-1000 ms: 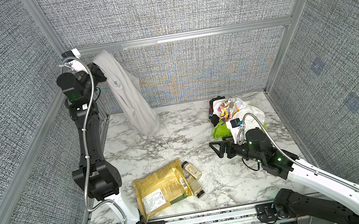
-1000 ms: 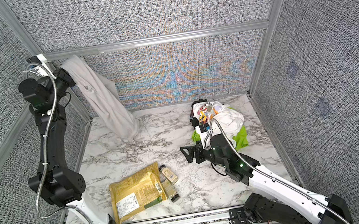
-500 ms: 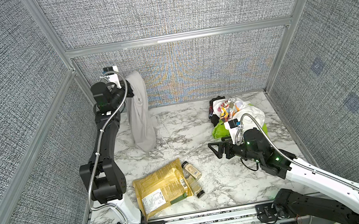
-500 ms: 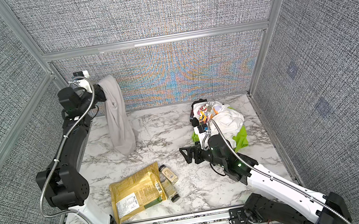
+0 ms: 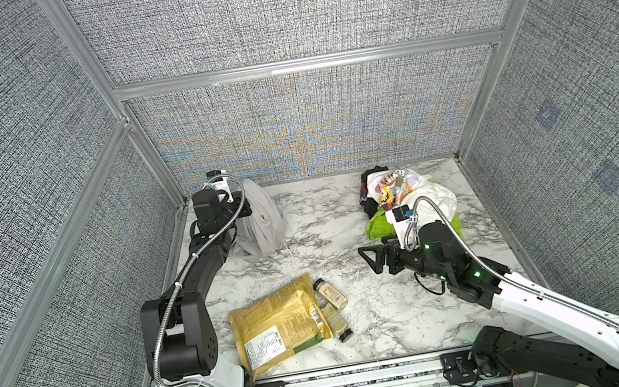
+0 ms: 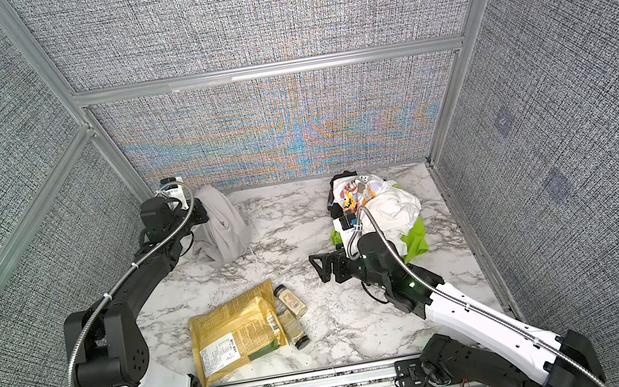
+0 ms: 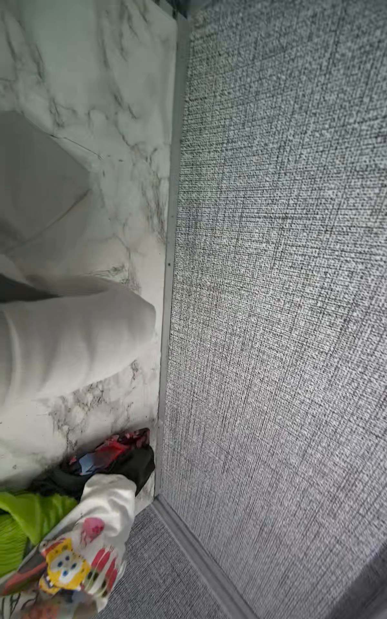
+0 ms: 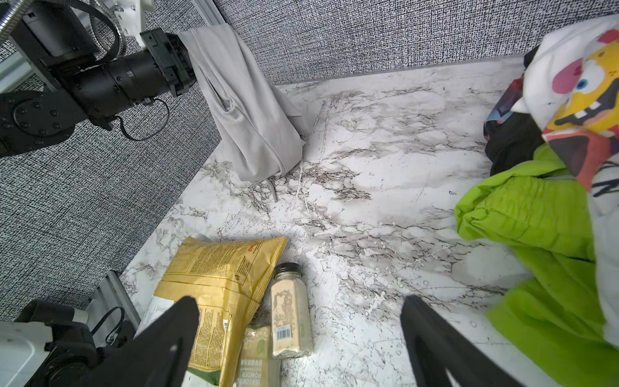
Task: Pick out a specific cloth from the pile
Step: 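Lower the grey pants onto the open table with the left gripper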
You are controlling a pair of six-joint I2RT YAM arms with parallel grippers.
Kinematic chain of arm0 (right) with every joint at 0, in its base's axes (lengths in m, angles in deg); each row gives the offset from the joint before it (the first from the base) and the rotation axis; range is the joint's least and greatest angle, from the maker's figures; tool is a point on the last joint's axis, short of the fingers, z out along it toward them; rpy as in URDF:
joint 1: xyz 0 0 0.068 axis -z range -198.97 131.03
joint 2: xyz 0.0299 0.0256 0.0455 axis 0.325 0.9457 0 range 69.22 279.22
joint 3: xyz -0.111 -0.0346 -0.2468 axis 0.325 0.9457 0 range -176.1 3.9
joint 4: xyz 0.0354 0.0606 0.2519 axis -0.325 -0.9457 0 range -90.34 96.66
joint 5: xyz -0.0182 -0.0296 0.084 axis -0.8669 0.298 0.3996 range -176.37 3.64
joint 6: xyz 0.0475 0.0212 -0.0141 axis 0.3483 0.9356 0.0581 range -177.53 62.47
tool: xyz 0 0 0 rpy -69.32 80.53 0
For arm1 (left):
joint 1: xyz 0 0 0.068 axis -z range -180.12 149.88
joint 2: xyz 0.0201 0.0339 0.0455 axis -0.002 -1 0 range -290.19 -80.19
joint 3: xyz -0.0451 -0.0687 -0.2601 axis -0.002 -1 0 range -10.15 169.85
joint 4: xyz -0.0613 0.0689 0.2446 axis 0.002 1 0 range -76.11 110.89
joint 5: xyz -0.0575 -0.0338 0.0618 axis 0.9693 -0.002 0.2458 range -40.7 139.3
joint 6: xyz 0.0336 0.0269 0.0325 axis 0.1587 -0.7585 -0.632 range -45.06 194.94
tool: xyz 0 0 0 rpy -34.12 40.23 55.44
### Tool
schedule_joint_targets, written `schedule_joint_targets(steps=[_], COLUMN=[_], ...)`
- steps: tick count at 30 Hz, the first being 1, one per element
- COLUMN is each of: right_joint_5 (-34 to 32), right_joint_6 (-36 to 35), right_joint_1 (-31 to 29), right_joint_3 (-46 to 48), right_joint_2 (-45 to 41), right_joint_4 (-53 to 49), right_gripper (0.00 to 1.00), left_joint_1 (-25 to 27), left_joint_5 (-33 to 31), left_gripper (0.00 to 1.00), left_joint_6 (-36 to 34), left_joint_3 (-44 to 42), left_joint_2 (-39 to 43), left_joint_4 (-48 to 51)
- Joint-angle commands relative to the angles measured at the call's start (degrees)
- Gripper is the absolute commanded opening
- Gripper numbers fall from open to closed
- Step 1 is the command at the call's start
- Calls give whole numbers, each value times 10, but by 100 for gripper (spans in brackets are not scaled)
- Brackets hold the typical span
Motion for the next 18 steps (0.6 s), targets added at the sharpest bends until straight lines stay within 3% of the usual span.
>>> schedule_joint_targets(steps=[1, 14, 16, 17, 18], right_joint_5=[-1, -16, -20, -23, -27], right_joint_6=[-6, -4, -3, -3, -3], right_joint_1=[-2, -2, -2, -2, -2], right_joint_3=[-2, 11, 14, 16, 18], right_joint_2=[-1, -22, -26, -27, -28], right_joint_4=[9, -2, -6, -6, -6], right_gripper=[99, 99, 99, 99, 99], left_joint_1=[-15, -24, -24, -24, -24], left_joint_5=[-52, -140, -153, -154, -152], left_gripper=[0, 3, 9, 16, 30], left_joint_6=[46, -2, -20, -26, -32], left_joint_3=[-27, 27, 31, 34, 38], left_joint_2=[-3, -81, -76, -73, -70], left_joint_4=[-16, 129, 157, 171, 192])
